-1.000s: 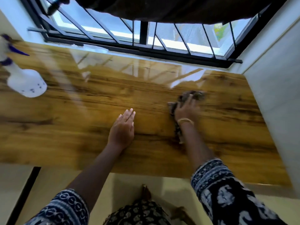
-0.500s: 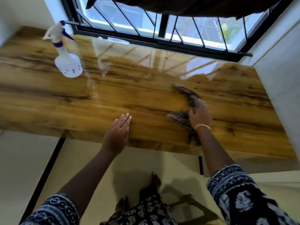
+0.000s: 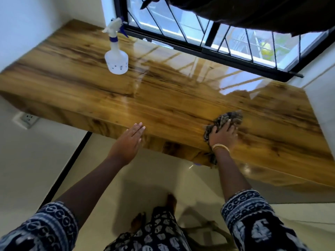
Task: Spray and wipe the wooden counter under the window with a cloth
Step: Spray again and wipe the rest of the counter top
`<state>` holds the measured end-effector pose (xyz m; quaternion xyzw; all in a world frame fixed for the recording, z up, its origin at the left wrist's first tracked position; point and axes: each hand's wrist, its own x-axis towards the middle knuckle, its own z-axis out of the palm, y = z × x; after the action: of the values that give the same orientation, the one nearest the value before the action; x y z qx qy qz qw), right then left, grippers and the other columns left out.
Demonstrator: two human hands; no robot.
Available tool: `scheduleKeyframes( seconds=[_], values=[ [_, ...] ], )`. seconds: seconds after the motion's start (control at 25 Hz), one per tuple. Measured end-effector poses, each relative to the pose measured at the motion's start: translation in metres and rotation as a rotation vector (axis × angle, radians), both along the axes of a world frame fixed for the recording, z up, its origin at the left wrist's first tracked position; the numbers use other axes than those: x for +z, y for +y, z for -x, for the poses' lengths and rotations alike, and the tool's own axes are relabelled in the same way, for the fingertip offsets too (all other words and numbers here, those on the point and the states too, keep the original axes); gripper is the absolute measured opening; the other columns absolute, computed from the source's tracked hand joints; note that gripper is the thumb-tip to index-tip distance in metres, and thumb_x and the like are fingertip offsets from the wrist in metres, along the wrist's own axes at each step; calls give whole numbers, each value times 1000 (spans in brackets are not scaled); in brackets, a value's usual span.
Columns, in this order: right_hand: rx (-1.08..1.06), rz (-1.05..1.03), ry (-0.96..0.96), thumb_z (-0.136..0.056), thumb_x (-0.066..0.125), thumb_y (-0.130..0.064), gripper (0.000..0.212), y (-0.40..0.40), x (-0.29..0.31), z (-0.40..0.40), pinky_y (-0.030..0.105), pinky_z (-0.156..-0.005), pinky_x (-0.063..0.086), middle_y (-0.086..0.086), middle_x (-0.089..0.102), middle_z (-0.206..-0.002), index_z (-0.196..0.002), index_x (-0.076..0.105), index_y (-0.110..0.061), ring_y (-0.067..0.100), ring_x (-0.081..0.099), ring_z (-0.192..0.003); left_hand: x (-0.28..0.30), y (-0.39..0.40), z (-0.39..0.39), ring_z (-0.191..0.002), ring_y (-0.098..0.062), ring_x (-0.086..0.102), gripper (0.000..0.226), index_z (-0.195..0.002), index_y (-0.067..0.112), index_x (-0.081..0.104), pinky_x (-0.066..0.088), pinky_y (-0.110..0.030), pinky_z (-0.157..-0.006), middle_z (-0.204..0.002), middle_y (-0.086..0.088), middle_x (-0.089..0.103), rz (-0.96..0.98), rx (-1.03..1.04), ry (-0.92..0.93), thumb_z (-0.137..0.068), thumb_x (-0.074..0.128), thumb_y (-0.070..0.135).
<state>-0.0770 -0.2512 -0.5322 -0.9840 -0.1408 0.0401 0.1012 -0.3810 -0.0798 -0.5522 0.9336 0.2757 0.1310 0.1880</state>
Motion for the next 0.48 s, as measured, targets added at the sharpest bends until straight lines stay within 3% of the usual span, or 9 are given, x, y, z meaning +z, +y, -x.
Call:
scheduleKeyframes(
  seconds=[0.16,0.48],
  values=[
    [249,-33,-25,-98,40,-46,71,68,3,53,45,-121,18,20,27,-157,-155,18,-10,35,19,-148,4,26,40,-144,-26,27,52,-147,5,34,31,-43,-115,-156,-11,30,-4,173,33,-96,46,12],
    [676,-52,1,-98,34,-50,74,171,-2,156,42,-123,12,17,14,-162,-156,10,-12,32,11,-151,15,90,115,-145,-29,25,60,-151,7,21,34,-47,-110,-159,-13,20,30,508,282,-99,43,27]
  ],
)
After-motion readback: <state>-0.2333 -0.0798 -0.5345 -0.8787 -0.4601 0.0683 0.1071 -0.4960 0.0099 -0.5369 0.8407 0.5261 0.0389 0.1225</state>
